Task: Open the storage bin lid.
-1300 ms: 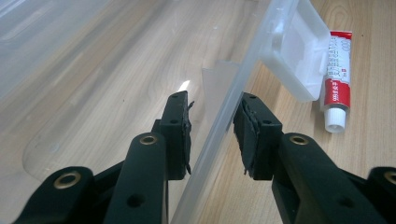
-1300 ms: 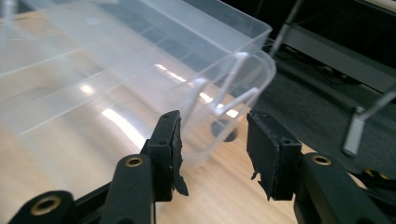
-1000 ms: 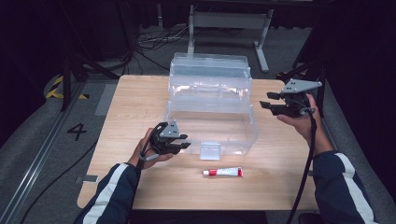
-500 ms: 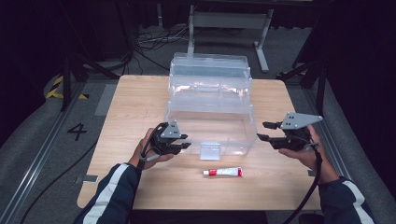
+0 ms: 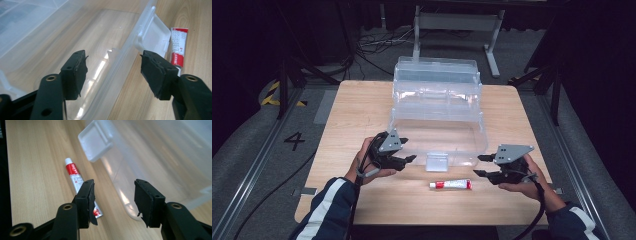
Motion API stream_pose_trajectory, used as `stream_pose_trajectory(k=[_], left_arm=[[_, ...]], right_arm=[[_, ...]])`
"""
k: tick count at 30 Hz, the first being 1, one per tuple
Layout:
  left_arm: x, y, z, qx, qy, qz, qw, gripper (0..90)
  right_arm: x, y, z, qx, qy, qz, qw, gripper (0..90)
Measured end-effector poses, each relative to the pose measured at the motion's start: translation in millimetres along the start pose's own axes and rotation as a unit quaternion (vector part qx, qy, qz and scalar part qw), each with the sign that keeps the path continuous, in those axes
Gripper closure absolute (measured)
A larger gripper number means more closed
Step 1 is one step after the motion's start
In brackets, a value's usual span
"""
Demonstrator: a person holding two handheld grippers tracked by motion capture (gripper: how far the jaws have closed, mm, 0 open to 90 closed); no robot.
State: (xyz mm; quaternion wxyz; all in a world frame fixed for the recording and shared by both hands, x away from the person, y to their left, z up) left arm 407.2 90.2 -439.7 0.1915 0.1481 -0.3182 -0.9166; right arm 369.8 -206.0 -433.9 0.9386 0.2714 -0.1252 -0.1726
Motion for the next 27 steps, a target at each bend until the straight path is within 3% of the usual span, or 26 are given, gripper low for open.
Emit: stream_pose_trajectory(k=[7,12,16,23,27], left_arm=[[-1.0,-13.6,21.5,0.007,0.019,0.018,0.9996,30.1],[-2.6,-28.6,36.3,0.011,0.034,0.032,0.9988,26.1],[-3.7,-44.2,44.0,0.013,0.031,0.050,0.9982,23.8],[-5.7,-84.2,34.2,-0.029,0.036,0.067,0.9967,23.5],[-2.4,-102.8,21.8,-0.062,0.020,0.071,0.9954,22.7]], right_arm=[[-14.3,3.7,-30.9,-0.035,0.037,0.024,0.9984,50.7],[-21.4,6.8,-43.6,-0.050,0.048,0.040,0.9968,51.2],[-25.4,7.9,-52.3,-0.062,0.055,0.046,0.9955,50.7],[-32.2,10.4,-67.3,-0.087,0.068,0.054,0.9924,50.6],[-34.8,10.7,-74.5,-0.104,0.078,0.061,0.9895,49.3]])
Point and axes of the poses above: each handheld gripper's, and its own axes: z roughly backward along the jaws, y roughly out of its top, x roughly to its right, the point moved 6 cm from there along -z, roughly forward along the jaws, and after that the axes turned 12 degrees about -x, right-handed, at the moved point
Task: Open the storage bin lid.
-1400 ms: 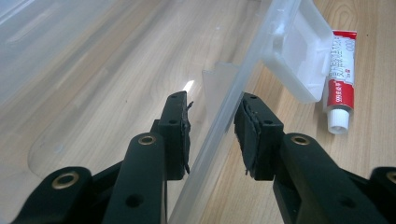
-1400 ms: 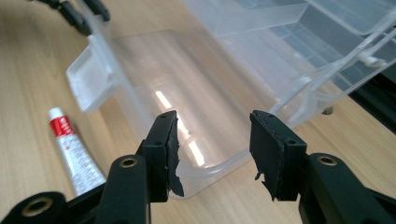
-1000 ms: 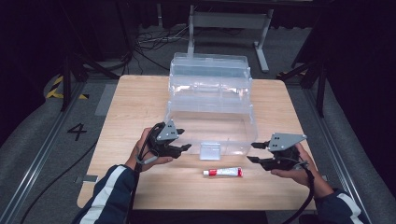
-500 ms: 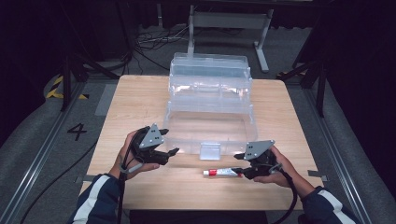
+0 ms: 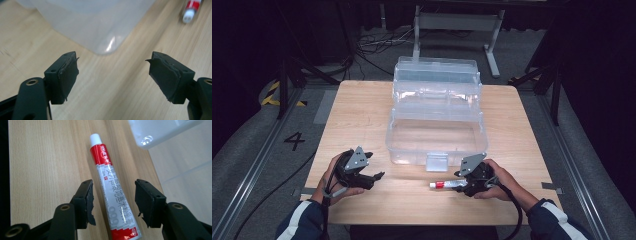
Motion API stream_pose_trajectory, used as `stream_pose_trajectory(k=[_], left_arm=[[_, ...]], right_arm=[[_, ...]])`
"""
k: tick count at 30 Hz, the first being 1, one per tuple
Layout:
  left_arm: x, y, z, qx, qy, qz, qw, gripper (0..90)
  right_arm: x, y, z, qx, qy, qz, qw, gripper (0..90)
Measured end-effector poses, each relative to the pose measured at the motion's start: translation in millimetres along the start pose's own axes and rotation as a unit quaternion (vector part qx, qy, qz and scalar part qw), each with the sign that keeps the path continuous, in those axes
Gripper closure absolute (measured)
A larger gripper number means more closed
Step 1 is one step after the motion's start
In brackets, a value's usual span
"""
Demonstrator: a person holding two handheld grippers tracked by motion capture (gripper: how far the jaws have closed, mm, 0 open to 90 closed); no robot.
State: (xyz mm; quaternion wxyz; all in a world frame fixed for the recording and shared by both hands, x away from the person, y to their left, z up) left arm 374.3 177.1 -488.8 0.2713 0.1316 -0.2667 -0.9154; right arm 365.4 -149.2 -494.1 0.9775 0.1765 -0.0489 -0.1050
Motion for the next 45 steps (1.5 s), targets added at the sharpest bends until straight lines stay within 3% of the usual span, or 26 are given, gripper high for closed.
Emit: stream_pose_trajectory(k=[3,9,12,16,21,23,27,32,36,38,45], left_arm=[[-0.8,-12.9,-13.0,-0.035,-0.003,0.002,0.9994,22.6],[-3.3,-23.9,-23.8,-0.055,-0.021,0.021,0.9981,22.1],[-7.4,-25.8,-27.9,-0.052,-0.024,0.036,0.9977,21.4],[-10.4,-31.2,-33.5,-0.044,-0.045,0.061,0.9962,18.6],[-12.5,-31.0,-35.9,-0.037,-0.033,0.065,0.9967,15.8],[-13.5,-31.6,-36.6,-0.031,-0.035,0.062,0.9970,15.0],[-14.9,-30.8,-37.8,-0.029,-0.039,0.060,0.9970,14.6],[-15.7,-30.6,-37.8,-0.030,-0.036,0.058,0.9972,14.4],[-15.6,-30.5,-37.9,-0.030,-0.037,0.058,0.9972,14.4],[-15.6,-30.6,-37.9,-0.030,-0.037,0.058,0.9972,14.4],[-15.5,-30.7,-37.8,-0.030,-0.036,0.058,0.9972,14.5]], right_arm=[[0.3,1.7,-5.9,-0.010,0.005,-0.002,0.9999,44.9],[-2.5,8.4,-18.0,-0.029,0.007,0.007,0.9995,44.1],[-3.2,10.0,-23.8,-0.037,0.013,0.010,0.9992,44.6],[-2.4,11.7,-26.2,-0.045,0.015,0.011,0.9988,45.9],[-2.1,12.0,-26.1,-0.060,0.031,-0.001,0.9977,49.5],[-0.8,11.0,-24.3,-0.077,0.033,0.003,0.9965,53.3],[-4.6,13.5,-23.5,-0.105,0.033,0.011,0.9939,52.0],[-1.8,21.2,-27.0,-0.105,0.033,0.004,0.9939,51.8],[-2.9,26.2,-28.6,-0.102,0.036,0.004,0.9942,58.3],[-3.8,28.3,-28.5,-0.101,0.038,0.011,0.9941,68.7],[-6.3,31.0,-28.5,-0.113,0.042,0.027,0.9924,70.6]])
Point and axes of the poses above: each handheld gripper's, and its own axes: z roughly backward along the jaws, y roughly out of its top, x roughly to its right, the point moved 6 cm from there along -z, roughly forward along the jaws, and after that the axes turned 12 degrees about -x, right-handed, at the moved point
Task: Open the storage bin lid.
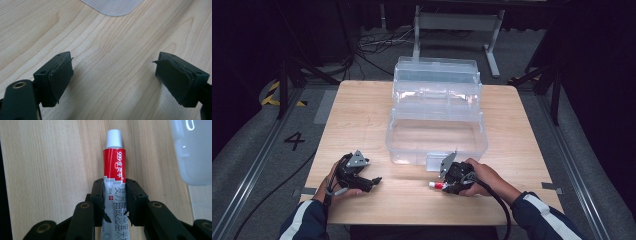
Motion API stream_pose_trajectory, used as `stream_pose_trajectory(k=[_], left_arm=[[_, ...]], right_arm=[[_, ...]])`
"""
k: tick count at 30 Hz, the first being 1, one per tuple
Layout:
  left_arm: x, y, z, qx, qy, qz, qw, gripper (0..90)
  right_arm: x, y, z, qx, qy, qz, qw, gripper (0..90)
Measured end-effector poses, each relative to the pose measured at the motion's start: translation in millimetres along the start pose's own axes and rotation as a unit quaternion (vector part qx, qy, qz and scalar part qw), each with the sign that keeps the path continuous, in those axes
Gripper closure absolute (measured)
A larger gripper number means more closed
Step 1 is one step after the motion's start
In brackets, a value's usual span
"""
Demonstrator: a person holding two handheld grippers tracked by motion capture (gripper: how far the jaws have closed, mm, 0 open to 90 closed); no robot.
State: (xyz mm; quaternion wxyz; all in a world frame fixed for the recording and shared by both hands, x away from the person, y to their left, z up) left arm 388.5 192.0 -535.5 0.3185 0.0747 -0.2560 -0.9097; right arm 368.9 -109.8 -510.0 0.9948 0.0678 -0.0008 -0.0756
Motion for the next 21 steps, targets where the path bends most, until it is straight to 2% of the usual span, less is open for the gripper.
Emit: stream_pose_trajectory(k=[5,7,12,21], left_arm=[[-0.2,0.2,-0.1,0.000,-0.001,-0.001,1.0000,14.4],[0.1,0.4,-0.5,0.000,-0.004,0.000,1.0000,14.4],[0.1,0.5,-0.5,0.000,-0.003,0.001,1.0000,14.4],[0.2,0.1,-0.1,0.000,0.001,0.002,1.0000,14.5]], right_arm=[[0.0,-1.0,0.3,0.002,0.000,0.009,1.0000,71.0],[0.3,-3.3,1.2,0.002,0.000,0.005,1.0000,71.0],[3.7,-6.8,11.3,0.020,-0.009,0.004,0.9998,71.1],[4.8,-8.9,22.8,0.031,-0.016,0.010,0.9993,71.2]])
Point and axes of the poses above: each handheld gripper's, and its own axes: z roughly backward along the jaws, y roughly out of its top, x roughly to its right, the point moved 6 cm from there along -z, roughly forward along the jaws, and after that the axes turned 12 degrees about -x, right-handed, at the moved point
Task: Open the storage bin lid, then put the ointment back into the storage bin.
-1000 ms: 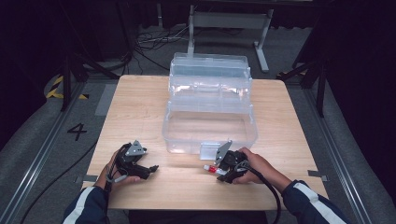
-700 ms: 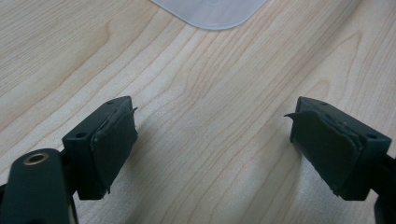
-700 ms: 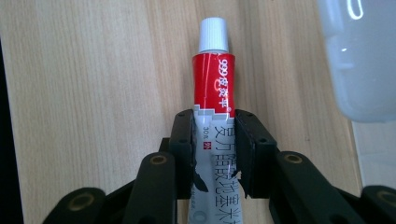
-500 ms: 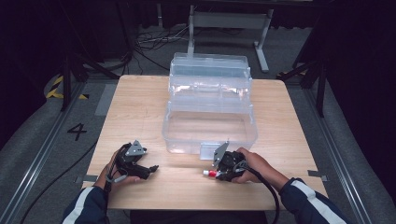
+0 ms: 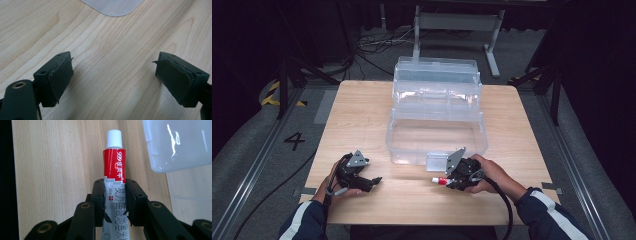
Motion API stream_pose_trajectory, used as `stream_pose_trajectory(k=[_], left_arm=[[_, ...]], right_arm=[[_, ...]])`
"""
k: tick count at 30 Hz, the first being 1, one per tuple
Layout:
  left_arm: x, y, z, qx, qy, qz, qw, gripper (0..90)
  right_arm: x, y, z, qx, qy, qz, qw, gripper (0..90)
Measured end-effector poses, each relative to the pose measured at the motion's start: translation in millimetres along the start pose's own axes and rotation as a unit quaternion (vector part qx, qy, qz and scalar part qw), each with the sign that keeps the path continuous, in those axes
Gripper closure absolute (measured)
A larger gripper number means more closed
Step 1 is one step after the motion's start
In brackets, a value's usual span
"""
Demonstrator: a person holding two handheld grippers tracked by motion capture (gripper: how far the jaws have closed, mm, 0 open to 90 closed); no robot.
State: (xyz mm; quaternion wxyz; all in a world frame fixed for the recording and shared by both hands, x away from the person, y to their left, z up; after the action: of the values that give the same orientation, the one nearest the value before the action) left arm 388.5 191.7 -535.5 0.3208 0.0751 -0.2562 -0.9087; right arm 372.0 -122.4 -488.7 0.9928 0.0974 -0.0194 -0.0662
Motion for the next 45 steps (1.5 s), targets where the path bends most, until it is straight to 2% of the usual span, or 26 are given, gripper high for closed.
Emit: stream_pose_trajectory(k=[5,13,28,40,45], left_arm=[[0.1,-0.1,0.0,0.000,0.000,0.001,1.0000,14.6],[0.0,-0.1,0.1,0.000,0.000,0.001,1.0000,14.6],[0.0,0.4,-0.5,0.000,-0.003,0.001,1.0000,14.4],[0.4,0.5,-0.5,0.000,-0.001,0.004,1.0000,14.4],[0.2,1.1,-0.9,0.000,0.000,0.005,1.0000,14.3]], right_arm=[[-2.0,-1.1,4.5,0.003,0.002,0.004,1.0000,71.2],[-1.7,-3.1,16.3,0.020,-0.009,0.009,0.9997,71.2],[-4.4,-15.3,36.4,0.040,-0.015,0.005,0.9991,71.2],[-8.3,-21.5,56.6,0.044,-0.034,0.005,0.9985,71.1],[-10.0,-22.3,68.9,0.046,-0.045,0.011,0.9979,71.1]])
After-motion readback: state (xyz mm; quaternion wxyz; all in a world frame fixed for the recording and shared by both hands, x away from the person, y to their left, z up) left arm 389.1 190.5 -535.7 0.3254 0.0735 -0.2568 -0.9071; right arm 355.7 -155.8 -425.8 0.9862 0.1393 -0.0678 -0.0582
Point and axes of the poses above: each handheld gripper's, and its own axes: z roughly backward along the jaws, y roughly out of its top, x roughly to its right, the point moved 6 cm from there along -z, roughly forward along the jaws, and after that the axes turned 12 degrees about -x, right-handed, at the moved point
